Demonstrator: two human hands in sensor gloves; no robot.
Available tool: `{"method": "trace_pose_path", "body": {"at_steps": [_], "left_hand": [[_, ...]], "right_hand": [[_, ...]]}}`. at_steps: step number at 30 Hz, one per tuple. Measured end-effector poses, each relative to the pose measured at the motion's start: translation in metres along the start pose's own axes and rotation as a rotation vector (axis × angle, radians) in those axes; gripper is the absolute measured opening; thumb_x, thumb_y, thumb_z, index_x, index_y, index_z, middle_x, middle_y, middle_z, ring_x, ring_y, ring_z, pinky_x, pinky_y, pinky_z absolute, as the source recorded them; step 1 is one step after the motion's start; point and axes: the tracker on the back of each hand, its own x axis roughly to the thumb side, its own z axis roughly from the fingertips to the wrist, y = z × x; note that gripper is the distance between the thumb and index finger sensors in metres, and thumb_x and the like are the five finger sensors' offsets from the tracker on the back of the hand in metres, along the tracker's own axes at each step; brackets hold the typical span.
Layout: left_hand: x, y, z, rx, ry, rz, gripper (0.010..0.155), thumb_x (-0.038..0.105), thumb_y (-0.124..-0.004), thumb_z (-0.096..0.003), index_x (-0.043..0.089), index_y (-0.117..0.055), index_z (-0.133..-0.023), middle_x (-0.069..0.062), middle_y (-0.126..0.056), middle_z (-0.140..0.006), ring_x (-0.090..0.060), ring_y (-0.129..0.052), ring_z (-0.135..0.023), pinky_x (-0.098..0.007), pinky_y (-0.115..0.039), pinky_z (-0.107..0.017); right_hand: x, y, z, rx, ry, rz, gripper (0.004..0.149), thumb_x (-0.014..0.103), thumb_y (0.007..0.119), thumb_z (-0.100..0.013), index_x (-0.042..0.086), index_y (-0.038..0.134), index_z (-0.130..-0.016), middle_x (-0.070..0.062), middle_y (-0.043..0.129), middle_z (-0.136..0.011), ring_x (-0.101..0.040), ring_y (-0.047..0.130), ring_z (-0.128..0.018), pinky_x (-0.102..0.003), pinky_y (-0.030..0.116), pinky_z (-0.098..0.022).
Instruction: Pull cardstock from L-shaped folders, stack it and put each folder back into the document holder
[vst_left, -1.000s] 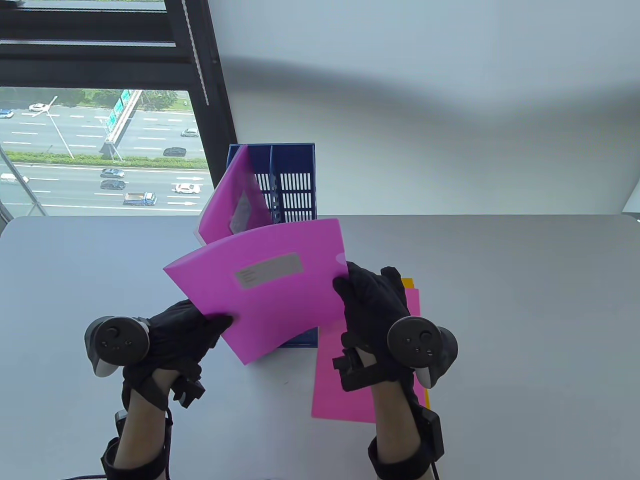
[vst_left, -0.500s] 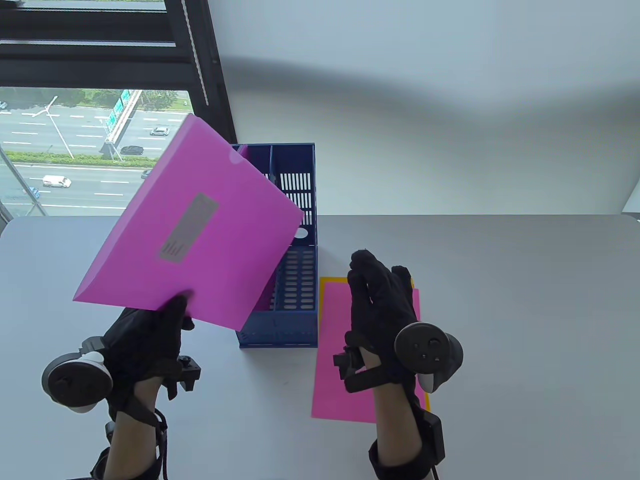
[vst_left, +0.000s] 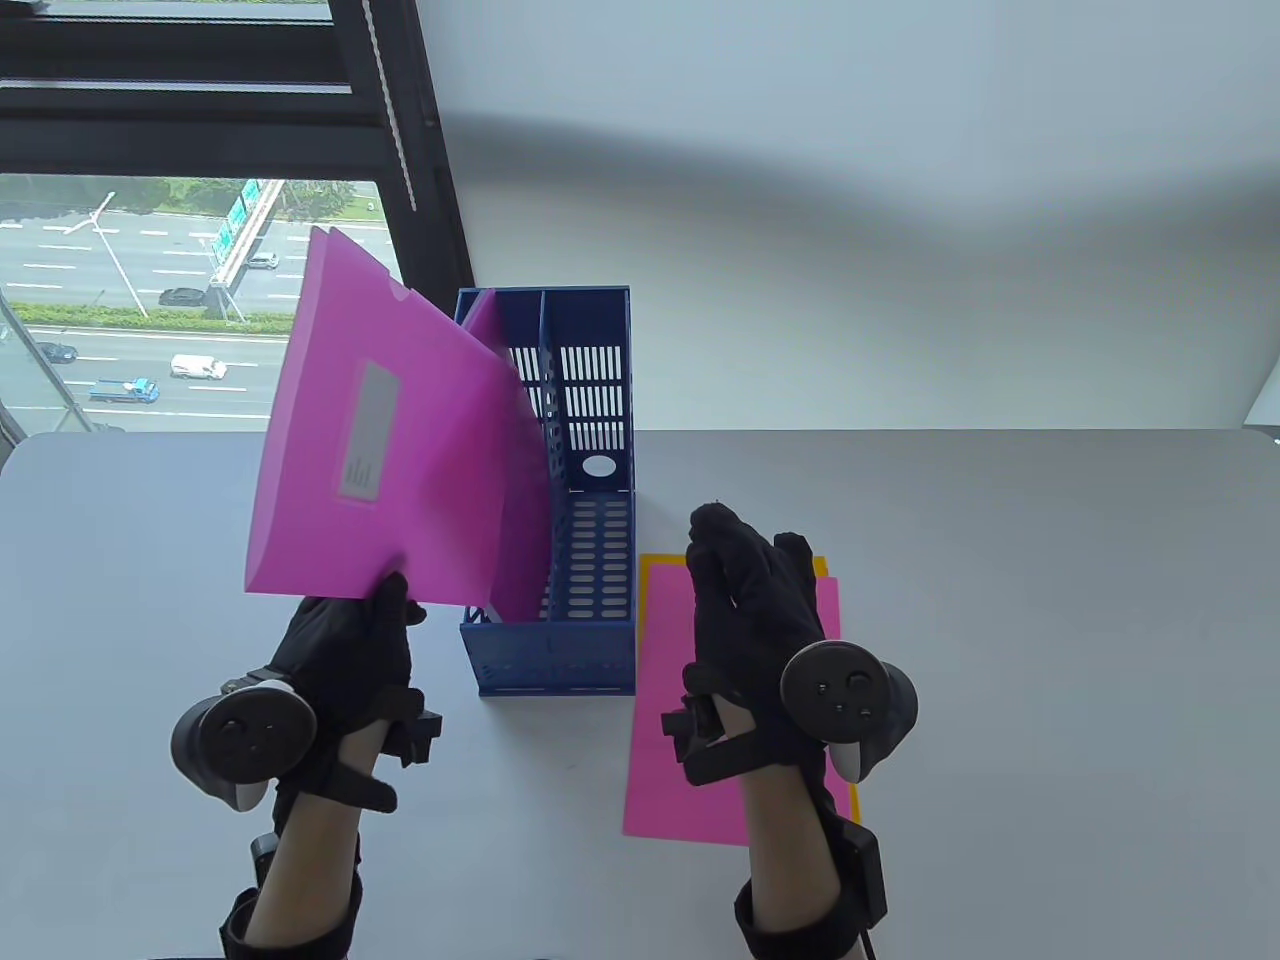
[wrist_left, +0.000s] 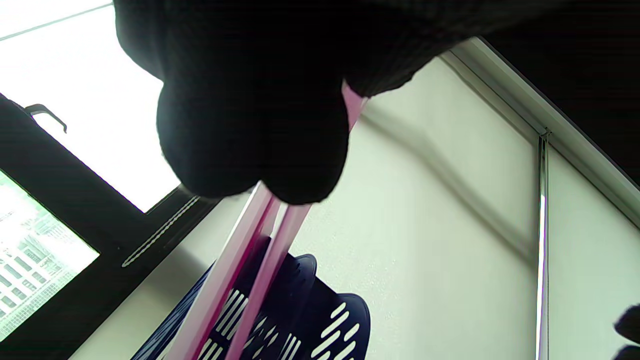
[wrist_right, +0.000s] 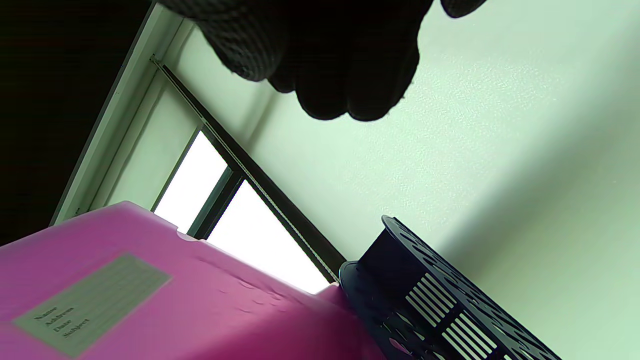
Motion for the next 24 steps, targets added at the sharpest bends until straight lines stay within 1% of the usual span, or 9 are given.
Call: {"method": "trace_pose_path", "body": {"at_steps": [5,6,8,10,13,15,18,21,24], "left_hand": [[-0.010,-0.029,0.004,-0.133,0.051,-0.042,0.048,0.036,-0.077,-0.0575,0.000,-0.087,-0.088,-0.007,-0.103,-0.057,-0.033,-0.108,-0.045,-0.055,-0.071,-0.065],[-0.011,-0.034,0.004,-0.182,0.073,-0.044,0.049,0.036,-0.077,-0.0577,0.000,-0.086,-0.089,-0.008,-0.103,-0.059,-0.034,-0.107,-0.046,-0.056,-0.070,-0.065],[-0.015,-0.041,0.005,-0.238,0.103,-0.075,0.050,0.037,-0.076,-0.0579,0.000,-0.086,-0.089,-0.008,-0.103,-0.059,-0.034,-0.107,-0.047,-0.057,-0.069,-0.065],[-0.019,-0.046,0.007,-0.266,0.122,-0.101,0.049,0.037,-0.076,-0.0579,0.000,-0.087,-0.089,-0.008,-0.103,-0.059,-0.034,-0.107,-0.046,-0.058,-0.069,-0.064],[-0.024,-0.047,0.008,-0.245,0.133,-0.097,0.048,0.036,-0.076,-0.0579,0.002,-0.088,-0.088,-0.008,-0.103,-0.058,-0.035,-0.107,-0.045,-0.058,-0.070,-0.063],[-0.025,-0.046,0.008,-0.251,0.137,-0.100,0.048,0.036,-0.076,-0.0581,0.002,-0.088,-0.089,-0.008,-0.103,-0.059,-0.035,-0.106,-0.046,-0.059,-0.069,-0.064],[-0.022,-0.040,0.006,-0.233,0.114,-0.129,0.047,0.037,-0.076,-0.0582,0.004,-0.089,-0.089,-0.009,-0.102,-0.060,-0.036,-0.106,-0.048,-0.059,-0.067,-0.065],[-0.015,-0.028,0.002,-0.192,0.028,-0.176,0.046,0.039,-0.076,-0.0583,0.007,-0.091,-0.088,-0.010,-0.102,-0.064,-0.038,-0.104,-0.054,-0.059,-0.061,-0.070],[-0.012,-0.021,0.001,-0.170,-0.076,-0.226,0.046,0.042,-0.076,-0.0586,0.012,-0.091,-0.089,-0.009,-0.099,-0.071,-0.039,-0.100,-0.064,-0.059,-0.051,-0.077]], "right_hand": [[0.000,0.004,0.000,0.018,0.003,0.008,0.042,0.044,0.074,-0.064,0.032,0.069,-0.104,0.006,0.082,-0.098,-0.020,0.085,-0.083,-0.054,0.041,-0.081],[0.000,0.006,0.000,0.024,0.002,0.015,0.042,0.045,0.074,-0.064,0.033,0.068,-0.104,0.006,0.082,-0.098,-0.020,0.085,-0.083,-0.054,0.041,-0.081],[-0.001,0.009,0.000,0.036,0.001,0.027,0.042,0.045,0.074,-0.064,0.032,0.069,-0.104,0.006,0.082,-0.098,-0.020,0.085,-0.083,-0.054,0.041,-0.081],[-0.002,0.012,0.000,0.047,0.003,0.044,0.042,0.044,0.074,-0.064,0.032,0.069,-0.104,0.006,0.082,-0.098,-0.020,0.085,-0.083,-0.054,0.040,-0.081],[-0.005,0.018,0.000,0.075,0.011,0.079,0.042,0.044,0.075,-0.063,0.031,0.071,-0.103,0.004,0.083,-0.097,-0.022,0.086,-0.082,-0.055,0.041,-0.080],[-0.008,0.024,-0.002,0.130,0.011,0.121,0.043,0.044,0.076,-0.063,0.028,0.073,-0.103,0.001,0.084,-0.096,-0.024,0.086,-0.081,-0.056,0.042,-0.079],[-0.010,0.031,-0.003,0.200,0.007,0.244,0.045,0.045,0.076,-0.063,0.025,0.075,-0.102,-0.004,0.085,-0.096,-0.029,0.086,-0.079,-0.057,0.044,-0.078],[-0.011,0.035,-0.003,0.251,0.018,0.405,0.050,0.050,0.073,-0.063,0.024,0.073,-0.105,-0.006,0.084,-0.099,-0.032,0.085,-0.082,-0.057,0.043,-0.079],[-0.015,0.038,0.000,0.205,0.002,0.484,0.061,0.057,0.069,-0.062,0.024,0.062,-0.113,-0.010,0.076,-0.106,-0.035,0.081,-0.088,-0.057,0.042,-0.079]]}}
